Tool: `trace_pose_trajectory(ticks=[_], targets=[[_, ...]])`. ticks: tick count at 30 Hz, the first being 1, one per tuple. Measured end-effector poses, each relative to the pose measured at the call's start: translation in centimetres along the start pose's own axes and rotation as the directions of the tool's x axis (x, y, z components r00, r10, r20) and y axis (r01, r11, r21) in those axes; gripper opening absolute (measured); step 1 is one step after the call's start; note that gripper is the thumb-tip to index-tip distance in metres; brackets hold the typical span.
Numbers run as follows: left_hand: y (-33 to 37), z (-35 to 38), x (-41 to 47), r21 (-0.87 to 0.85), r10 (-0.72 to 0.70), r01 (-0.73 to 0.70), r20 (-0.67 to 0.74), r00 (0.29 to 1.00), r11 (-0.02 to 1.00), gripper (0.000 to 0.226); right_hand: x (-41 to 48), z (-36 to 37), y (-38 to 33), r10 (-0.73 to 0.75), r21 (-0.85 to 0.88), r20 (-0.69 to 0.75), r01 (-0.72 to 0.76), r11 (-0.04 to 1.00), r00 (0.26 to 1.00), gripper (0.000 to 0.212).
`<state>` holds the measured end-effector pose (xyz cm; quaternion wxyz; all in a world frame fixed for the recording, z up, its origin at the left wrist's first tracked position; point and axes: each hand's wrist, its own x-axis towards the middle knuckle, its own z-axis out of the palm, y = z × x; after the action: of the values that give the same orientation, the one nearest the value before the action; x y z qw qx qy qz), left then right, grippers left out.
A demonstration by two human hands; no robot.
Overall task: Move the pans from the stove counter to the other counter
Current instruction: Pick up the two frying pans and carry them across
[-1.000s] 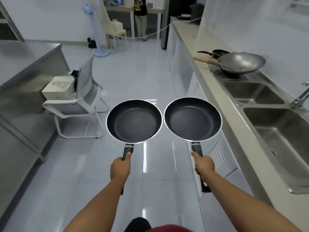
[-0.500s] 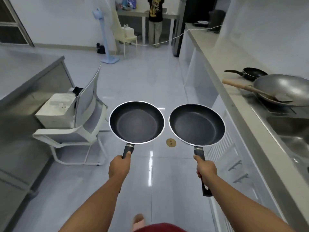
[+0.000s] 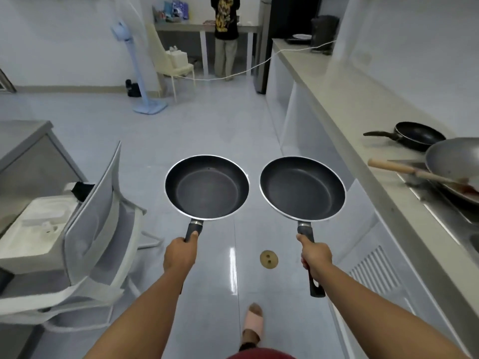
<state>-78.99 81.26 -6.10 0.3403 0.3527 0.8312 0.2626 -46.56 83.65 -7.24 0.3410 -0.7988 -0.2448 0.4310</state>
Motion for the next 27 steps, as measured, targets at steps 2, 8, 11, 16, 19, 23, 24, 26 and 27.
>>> trace_pose_trajectory(ticks=[2,8,11,16,19,23,24,26,27], targets=[[3.0,1.0,3.5,-0.011,-0.003,0.002,-0.008,1.0,1.0,0.053,3.3,1.2,-3.1,-0.002,-0.003,0.001,0.002,1.0,1.0,0.042],[12.7,4.0,12.9,-0.038,-0.009,0.008,-0.016,1.0,0.999,0.054,13.1,4.2,-13.8,-0.027,0.001,0.0,0.027,1.0,1.0,0.042],[16.7,5.0,17.3,-0.057,0.004,-0.005,-0.01,1.0,0.998,0.054,16.8,6.0,-17.9,-0.036,0.016,-0.002,0.036,0.999,0.999,0.041],[23.5,6.9,25.8,-0.047,0.08,-0.08,-0.006,0.997,0.996,0.055,23.1,9.2,-25.0,-0.048,0.07,-0.027,0.05,0.996,0.998,0.046],[28.2,8.3,31.4,-0.068,0.121,-0.119,0.02,0.993,0.991,0.055,26.9,11.5,-28.8,-0.048,0.117,-0.064,0.055,0.992,0.997,0.045],[35.0,9.9,39.7,-0.053,0.204,-0.2,0.074,0.976,0.978,0.053,32.3,14.1,-34.2,-0.028,0.185,-0.145,0.055,0.981,0.989,0.044],[36.7,10.1,41.6,-0.044,0.223,-0.22,0.083,0.971,0.975,0.053,33.5,14.6,-35.6,-0.017,0.195,-0.164,0.049,0.98,0.986,0.044],[40.4,10.5,45.0,-0.036,0.258,-0.255,0.102,0.961,0.966,0.052,35.6,15.4,-38.5,0.013,0.222,-0.207,0.034,0.975,0.978,0.045],[42.2,11.0,46.6,-0.032,0.279,-0.278,0.115,0.953,0.96,0.052,36.7,15.8,-39.7,0.026,0.239,-0.233,0.031,0.97,0.972,0.045]])
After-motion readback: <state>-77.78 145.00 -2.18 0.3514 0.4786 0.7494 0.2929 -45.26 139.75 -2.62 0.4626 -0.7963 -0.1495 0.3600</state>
